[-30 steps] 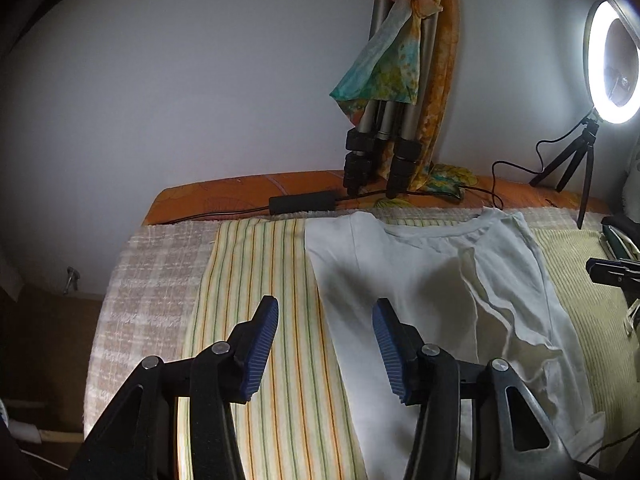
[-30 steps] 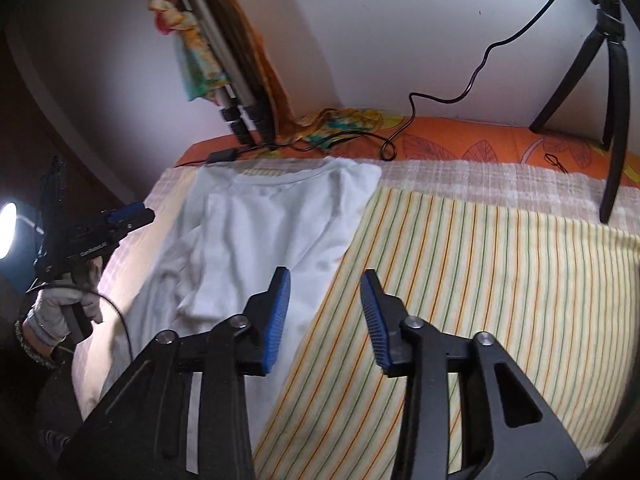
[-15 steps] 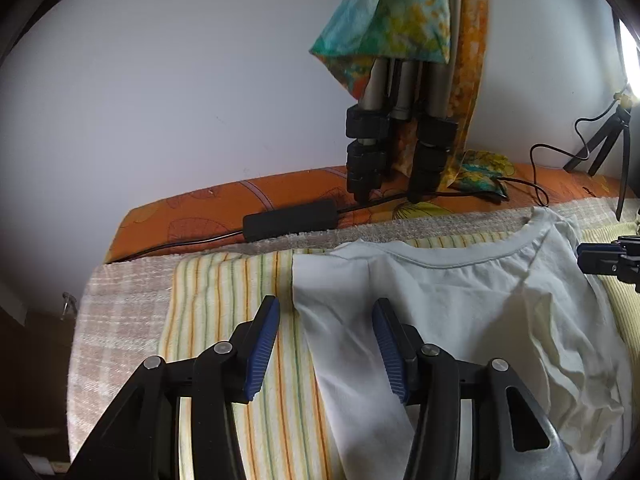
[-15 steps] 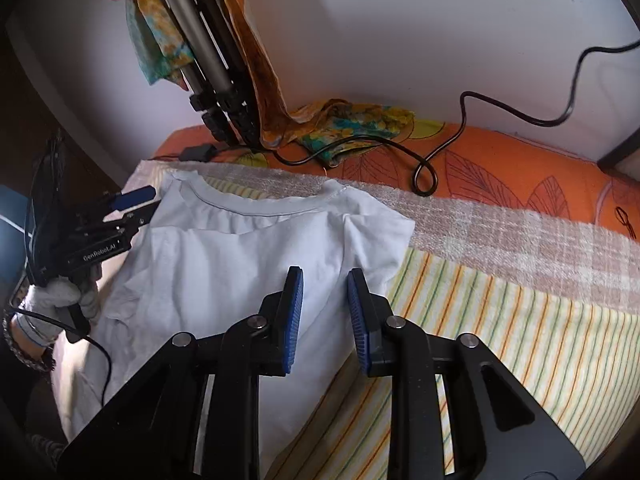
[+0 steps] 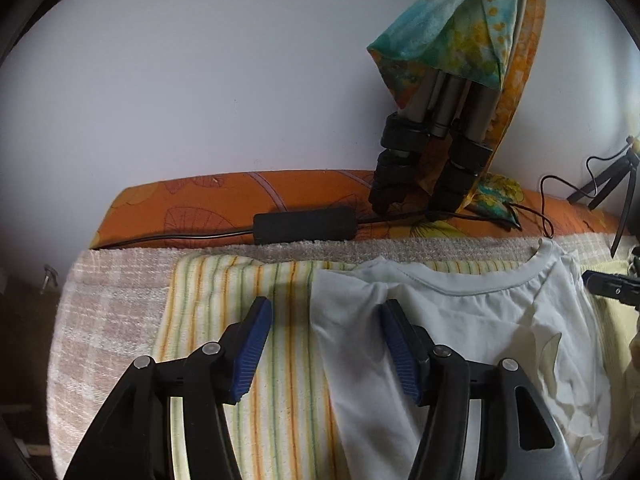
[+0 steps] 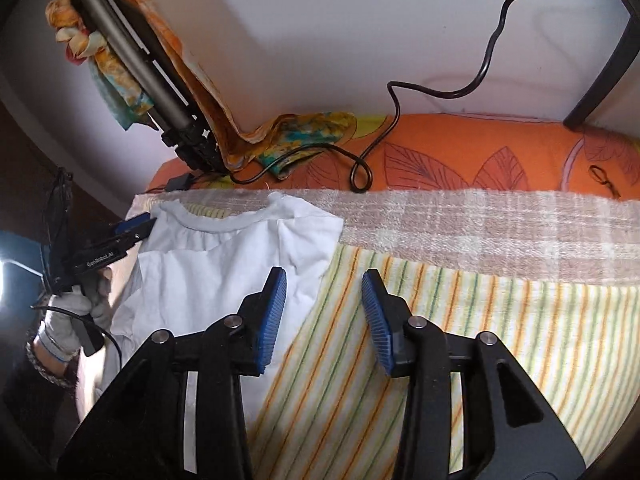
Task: Fold small clothes
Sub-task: 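Move both tools to the collar end of the folded shirt, then grasp the collar end with both tools and fold it over the hem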
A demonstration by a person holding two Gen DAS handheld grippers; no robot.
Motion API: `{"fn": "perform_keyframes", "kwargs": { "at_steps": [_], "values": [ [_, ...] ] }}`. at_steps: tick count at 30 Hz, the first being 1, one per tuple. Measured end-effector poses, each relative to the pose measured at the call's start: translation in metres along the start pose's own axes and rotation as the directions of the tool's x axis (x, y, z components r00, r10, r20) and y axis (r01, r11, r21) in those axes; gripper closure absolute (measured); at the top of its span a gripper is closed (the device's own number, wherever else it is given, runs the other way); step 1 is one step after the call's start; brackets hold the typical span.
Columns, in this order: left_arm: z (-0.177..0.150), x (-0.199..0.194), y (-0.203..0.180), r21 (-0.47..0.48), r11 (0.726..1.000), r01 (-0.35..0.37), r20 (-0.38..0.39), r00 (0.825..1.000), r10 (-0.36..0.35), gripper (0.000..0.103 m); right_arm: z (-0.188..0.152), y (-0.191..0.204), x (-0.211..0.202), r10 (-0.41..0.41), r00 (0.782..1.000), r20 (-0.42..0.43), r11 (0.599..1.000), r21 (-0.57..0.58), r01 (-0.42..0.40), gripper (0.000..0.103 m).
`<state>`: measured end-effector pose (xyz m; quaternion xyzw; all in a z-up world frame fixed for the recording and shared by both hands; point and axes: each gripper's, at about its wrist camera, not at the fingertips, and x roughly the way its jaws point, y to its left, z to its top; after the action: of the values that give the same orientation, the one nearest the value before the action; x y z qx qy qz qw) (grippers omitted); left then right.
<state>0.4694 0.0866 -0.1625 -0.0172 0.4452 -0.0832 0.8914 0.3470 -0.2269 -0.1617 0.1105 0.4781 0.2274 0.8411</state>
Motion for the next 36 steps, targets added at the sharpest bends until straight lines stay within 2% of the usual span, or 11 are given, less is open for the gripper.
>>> {"fn": "perform_keyframes", "kwargs": {
  "at_steps": [5,6,8,9,10,11,17,25,36],
  "values": [
    [0.003,0.003,-0.009,0.045,0.999,0.010,0.009,1.000,-0.011,0.071,0.009,0.009,0.010,0.019,1.000,-0.004,0.999,-0.035,-0.019,0.061],
    [0.003,0.003,-0.011,0.053,0.999,0.009,0.011,1.000,-0.009,0.077,0.011,0.011,0.012,0.014,1.000,-0.004,0.999,-0.044,-0.014,0.062],
    [0.004,0.002,-0.015,0.064,0.998,0.012,0.014,1.000,-0.013,0.088,0.015,0.017,0.016,0.012,1.000,-0.004,0.999,-0.053,-0.012,0.072],
    [0.005,0.002,-0.017,0.068,0.998,0.006,0.021,1.000,-0.007,0.094,0.016,0.018,0.018,0.012,1.000,-0.006,0.999,-0.052,-0.012,0.085],
    [0.007,0.004,-0.022,0.071,0.997,0.003,0.025,1.000,-0.005,0.097,0.017,0.019,0.017,0.015,1.000,-0.004,0.999,-0.044,-0.016,0.093],
    [0.007,0.002,-0.024,0.070,0.998,0.007,0.032,0.999,-0.009,0.099,0.018,0.020,0.016,0.020,1.000,0.002,0.999,-0.038,-0.020,0.093],
    [0.008,-0.029,-0.019,0.023,0.998,0.053,0.089,0.995,-0.055,0.101,0.017,0.032,-0.012,0.038,0.997,0.069,0.998,-0.053,-0.034,0.098],
    [-0.001,-0.095,-0.022,0.029,0.996,0.082,0.152,0.985,-0.086,0.101,0.004,0.062,-0.067,0.082,0.989,0.126,0.993,-0.090,-0.071,0.098],
    [-0.049,-0.185,-0.044,0.069,0.993,0.093,0.204,0.973,-0.105,0.101,-0.056,0.110,-0.141,0.072,0.987,0.144,0.986,-0.160,-0.048,0.098]
  ]
}}
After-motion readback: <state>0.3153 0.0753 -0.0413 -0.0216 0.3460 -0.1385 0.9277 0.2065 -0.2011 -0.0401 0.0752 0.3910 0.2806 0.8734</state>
